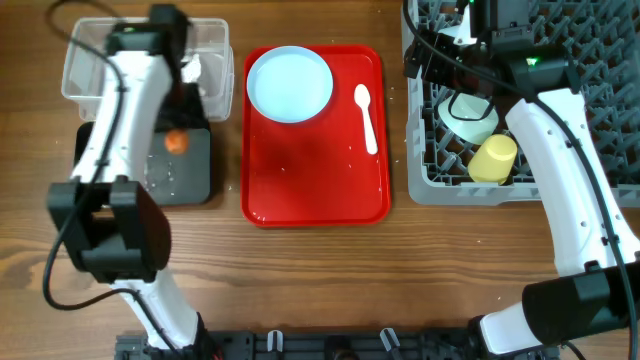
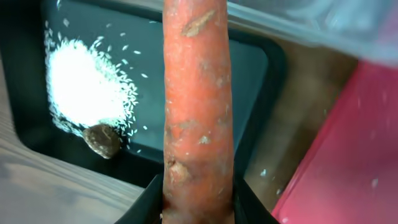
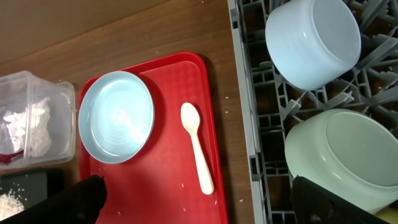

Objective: Sort waste into correct bins and load items into the dishwasher rack
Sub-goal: 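Carry the carrot left and drop it onto the black tray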

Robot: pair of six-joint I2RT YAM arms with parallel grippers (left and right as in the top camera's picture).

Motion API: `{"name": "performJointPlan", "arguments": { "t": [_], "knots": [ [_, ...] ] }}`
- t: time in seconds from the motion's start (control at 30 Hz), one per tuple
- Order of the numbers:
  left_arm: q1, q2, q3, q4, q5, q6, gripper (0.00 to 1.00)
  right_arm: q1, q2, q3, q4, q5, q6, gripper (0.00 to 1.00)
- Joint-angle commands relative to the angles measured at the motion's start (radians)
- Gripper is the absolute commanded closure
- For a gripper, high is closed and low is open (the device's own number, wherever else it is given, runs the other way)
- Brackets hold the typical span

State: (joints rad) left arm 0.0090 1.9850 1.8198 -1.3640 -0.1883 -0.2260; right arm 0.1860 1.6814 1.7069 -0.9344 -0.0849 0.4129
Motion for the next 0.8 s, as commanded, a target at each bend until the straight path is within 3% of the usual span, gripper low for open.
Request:
{"name": "performJointPlan", "arguments": {
  "t": [0.0,0.37,0.43,0.6,0.67,0.77],
  "knots": [
    [0.07,-0.014,-0.062,0.031,0.121,-0.139,0.8,0.0,0.014,-0.007,0.006,0.01,-0.019,0.02],
    [0.078,-0.014,-0.414,0.334,0.117,-0.232,0.77,0.0,0.014,-0.007,0.005,0.01,-0.02,0.02],
    [0.078,-0.014,-0.433,0.356,0.117,-0.232,0.64,0.0,0.014,-0.007,0.005,0.01,-0.02,0.02],
    [0.078,-0.014,-0.436,0.354,0.117,-0.23,0.13,0.0,0.014,-0.007,0.006,0.01,-0.02,0.02],
    [0.078,-0.015,-0.431,0.345,0.117,-0.217,0.07,0.0,0.014,-0.007,0.007,0.01,-0.02,0.02],
    [0.078,-0.032,-0.401,0.312,0.116,-0.166,0.07,0.0,0.014,-0.007,0.006,0.01,-0.021,0.02]
  ]
}}
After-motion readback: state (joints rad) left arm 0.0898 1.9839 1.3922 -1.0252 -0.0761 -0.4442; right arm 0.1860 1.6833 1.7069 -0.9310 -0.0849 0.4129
